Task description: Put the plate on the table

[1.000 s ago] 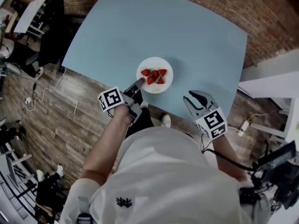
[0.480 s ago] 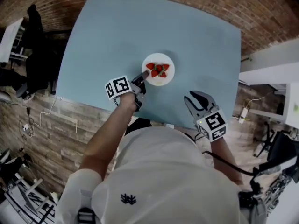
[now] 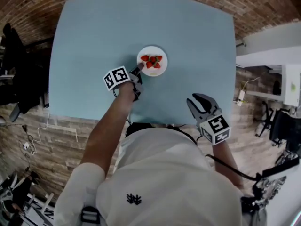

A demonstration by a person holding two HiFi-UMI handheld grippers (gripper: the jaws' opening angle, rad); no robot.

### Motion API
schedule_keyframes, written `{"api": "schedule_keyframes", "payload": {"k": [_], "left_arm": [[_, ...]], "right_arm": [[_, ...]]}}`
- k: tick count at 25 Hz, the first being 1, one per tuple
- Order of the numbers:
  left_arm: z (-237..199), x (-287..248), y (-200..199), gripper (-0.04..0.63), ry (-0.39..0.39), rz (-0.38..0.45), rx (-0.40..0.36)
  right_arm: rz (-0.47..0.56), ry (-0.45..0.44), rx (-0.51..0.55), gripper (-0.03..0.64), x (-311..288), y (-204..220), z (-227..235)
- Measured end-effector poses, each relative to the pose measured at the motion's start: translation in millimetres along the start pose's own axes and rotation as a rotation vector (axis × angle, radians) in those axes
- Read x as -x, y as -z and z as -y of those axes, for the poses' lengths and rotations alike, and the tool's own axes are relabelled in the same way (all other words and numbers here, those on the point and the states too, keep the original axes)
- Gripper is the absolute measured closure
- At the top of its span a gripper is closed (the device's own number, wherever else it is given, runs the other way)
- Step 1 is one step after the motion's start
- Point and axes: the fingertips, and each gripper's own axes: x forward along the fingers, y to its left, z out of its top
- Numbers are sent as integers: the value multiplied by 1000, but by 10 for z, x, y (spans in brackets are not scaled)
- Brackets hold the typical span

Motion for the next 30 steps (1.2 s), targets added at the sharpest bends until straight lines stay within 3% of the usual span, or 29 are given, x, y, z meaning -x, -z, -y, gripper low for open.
{"api": "schedule_keyframes", "payload": {"k": [11,21,30], "left_arm": [[-120,-130,-64,584,-64,-20,-42],[-122,-169,-104,555,-211,-21,-251],[-235,-141,-127,463,-453,-38,-489]], "right_arm": [[-19,36,-37,518,36,64,38],[-5,16,-46,518,105,109,115],[7,24,-60,518,311,253,246]]}}
